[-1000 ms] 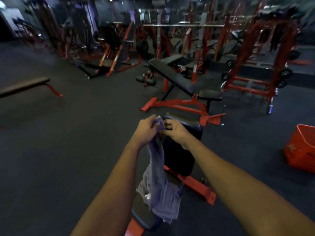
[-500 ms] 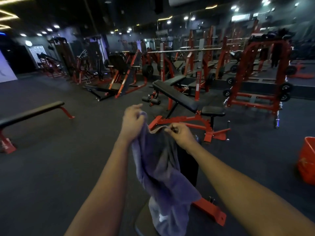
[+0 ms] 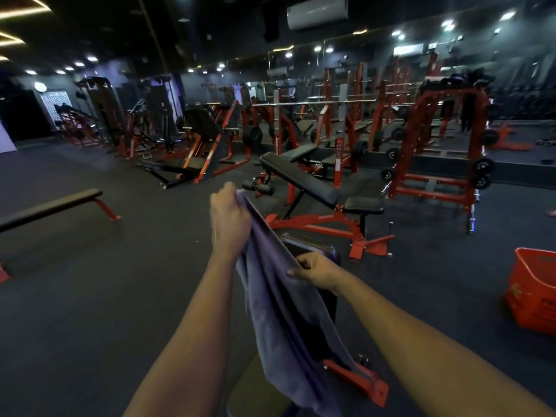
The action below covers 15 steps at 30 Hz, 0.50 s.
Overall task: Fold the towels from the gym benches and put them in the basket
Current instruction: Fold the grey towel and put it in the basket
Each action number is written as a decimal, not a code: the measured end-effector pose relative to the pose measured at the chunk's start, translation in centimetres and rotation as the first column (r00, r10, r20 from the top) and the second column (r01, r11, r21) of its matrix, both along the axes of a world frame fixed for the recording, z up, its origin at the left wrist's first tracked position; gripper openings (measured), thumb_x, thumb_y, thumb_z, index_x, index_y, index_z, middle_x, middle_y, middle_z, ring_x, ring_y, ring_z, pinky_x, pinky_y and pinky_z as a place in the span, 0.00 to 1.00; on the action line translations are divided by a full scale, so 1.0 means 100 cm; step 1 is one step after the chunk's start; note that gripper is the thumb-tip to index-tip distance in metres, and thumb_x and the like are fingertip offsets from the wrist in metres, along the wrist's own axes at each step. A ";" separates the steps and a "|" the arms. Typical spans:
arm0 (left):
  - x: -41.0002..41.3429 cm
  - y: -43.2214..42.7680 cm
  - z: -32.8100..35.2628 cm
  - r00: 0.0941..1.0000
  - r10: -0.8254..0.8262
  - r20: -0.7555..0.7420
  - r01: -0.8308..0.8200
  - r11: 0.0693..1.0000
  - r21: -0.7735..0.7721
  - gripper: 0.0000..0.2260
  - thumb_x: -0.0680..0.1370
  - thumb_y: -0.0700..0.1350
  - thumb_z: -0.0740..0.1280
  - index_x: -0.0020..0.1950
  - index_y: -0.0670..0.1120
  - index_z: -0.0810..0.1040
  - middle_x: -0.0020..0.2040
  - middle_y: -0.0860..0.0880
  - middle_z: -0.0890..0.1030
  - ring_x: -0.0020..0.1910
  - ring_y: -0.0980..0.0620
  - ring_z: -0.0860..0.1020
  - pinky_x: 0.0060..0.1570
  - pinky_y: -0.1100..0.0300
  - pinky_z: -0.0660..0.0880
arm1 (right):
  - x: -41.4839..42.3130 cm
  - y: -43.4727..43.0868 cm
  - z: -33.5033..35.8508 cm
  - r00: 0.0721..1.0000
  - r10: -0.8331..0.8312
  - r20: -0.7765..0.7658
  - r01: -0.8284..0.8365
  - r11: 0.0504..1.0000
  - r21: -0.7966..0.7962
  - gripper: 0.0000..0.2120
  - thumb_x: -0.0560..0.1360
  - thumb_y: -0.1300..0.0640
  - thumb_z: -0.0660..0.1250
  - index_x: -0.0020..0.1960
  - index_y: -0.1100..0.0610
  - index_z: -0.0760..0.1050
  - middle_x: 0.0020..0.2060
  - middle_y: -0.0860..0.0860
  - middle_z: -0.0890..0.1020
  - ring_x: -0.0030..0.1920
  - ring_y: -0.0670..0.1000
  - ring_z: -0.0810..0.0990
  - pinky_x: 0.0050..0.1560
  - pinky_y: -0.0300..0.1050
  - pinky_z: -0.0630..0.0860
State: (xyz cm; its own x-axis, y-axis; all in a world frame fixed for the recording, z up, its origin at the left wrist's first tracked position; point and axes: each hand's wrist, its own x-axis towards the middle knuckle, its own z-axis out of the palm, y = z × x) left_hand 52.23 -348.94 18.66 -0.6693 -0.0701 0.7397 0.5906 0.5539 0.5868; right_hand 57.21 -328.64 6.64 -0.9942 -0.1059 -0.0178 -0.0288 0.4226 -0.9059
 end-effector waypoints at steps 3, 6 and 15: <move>0.000 -0.003 0.000 0.876 0.474 0.088 -0.471 0.881 -0.046 0.06 0.80 0.43 0.58 0.48 0.42 0.73 0.48 0.38 0.77 0.50 0.38 0.73 0.46 0.44 0.69 | 0.003 0.010 -0.009 0.961 -0.240 -0.135 0.247 0.968 0.040 0.15 0.77 0.54 0.71 0.33 0.53 0.74 0.26 0.45 0.71 0.28 0.42 0.67 0.33 0.41 0.65; -0.005 0.003 -0.020 0.935 0.310 0.171 -0.278 0.942 -0.187 0.08 0.74 0.44 0.62 0.48 0.44 0.79 0.62 0.43 0.75 0.63 0.40 0.68 0.60 0.43 0.63 | -0.003 0.007 0.017 0.912 -0.259 -0.319 0.285 0.958 0.040 0.12 0.78 0.56 0.68 0.36 0.53 0.75 0.28 0.46 0.73 0.30 0.42 0.69 0.35 0.42 0.67; 0.013 0.029 -0.040 0.858 -0.357 0.370 0.450 0.869 -0.206 0.09 0.78 0.40 0.62 0.38 0.46 0.67 0.38 0.49 0.71 0.44 0.49 0.70 0.48 0.52 0.67 | -0.009 -0.003 0.069 0.921 -0.228 -0.316 0.205 0.973 -0.107 0.06 0.74 0.52 0.73 0.41 0.52 0.78 0.35 0.47 0.82 0.37 0.44 0.79 0.40 0.41 0.75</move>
State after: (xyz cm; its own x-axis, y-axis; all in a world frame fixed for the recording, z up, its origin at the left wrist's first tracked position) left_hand 53.53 -346.02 14.69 -0.7891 0.4319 0.4367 0.6104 0.4719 0.6362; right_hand 56.30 -328.94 13.56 -0.9432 0.1233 0.3086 -0.2406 0.3875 -0.8900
